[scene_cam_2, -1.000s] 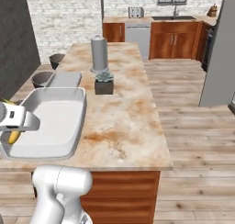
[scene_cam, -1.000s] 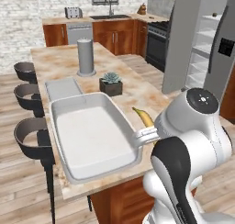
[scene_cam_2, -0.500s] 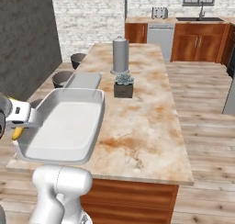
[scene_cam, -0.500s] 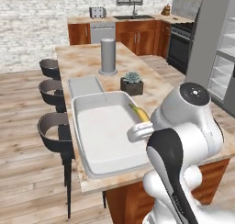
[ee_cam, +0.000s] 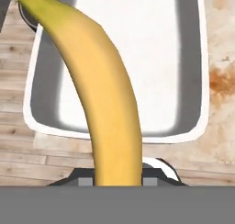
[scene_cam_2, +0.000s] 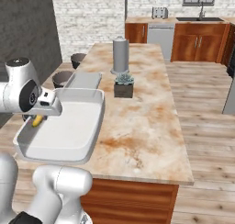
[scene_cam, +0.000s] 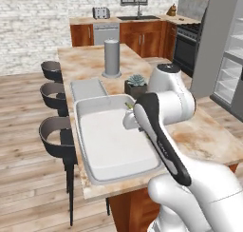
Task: Place the cold items (banana and apple) from the fridge in one tupperware on the dining counter. Place the warm items (kebab skewer and hot dog) in the stove area in another tupperware.
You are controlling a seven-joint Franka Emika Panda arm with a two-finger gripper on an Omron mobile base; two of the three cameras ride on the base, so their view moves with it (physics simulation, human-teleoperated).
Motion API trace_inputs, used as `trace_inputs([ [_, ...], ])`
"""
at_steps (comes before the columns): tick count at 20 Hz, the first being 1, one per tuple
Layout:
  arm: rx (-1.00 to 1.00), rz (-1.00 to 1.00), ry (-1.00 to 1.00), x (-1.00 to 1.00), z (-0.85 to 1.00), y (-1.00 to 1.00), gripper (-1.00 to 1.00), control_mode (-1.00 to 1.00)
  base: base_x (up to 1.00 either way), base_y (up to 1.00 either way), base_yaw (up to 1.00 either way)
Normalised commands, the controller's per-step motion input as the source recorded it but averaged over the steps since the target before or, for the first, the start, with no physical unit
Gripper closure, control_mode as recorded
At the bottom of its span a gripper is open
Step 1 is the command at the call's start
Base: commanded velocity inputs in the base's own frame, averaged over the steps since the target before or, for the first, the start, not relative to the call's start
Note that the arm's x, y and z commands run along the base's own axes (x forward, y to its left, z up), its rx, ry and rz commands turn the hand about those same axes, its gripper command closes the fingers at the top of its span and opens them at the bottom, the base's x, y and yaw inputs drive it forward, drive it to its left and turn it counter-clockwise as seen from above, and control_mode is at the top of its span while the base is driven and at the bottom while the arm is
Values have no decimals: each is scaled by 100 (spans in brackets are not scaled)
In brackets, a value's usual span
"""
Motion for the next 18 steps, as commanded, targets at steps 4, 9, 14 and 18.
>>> trace_inputs([
  [4,-10,0,3,64,-73,0,100,-100,0,0,0],
  [9,-12,0,0,58,-76,1,100,-100,0,0,0],
  [14,-4,0,0,63,-67,1,100,-100,0,0,0],
  [18,0,0,0,52,-57,3,100,-100,0,0,0],
])
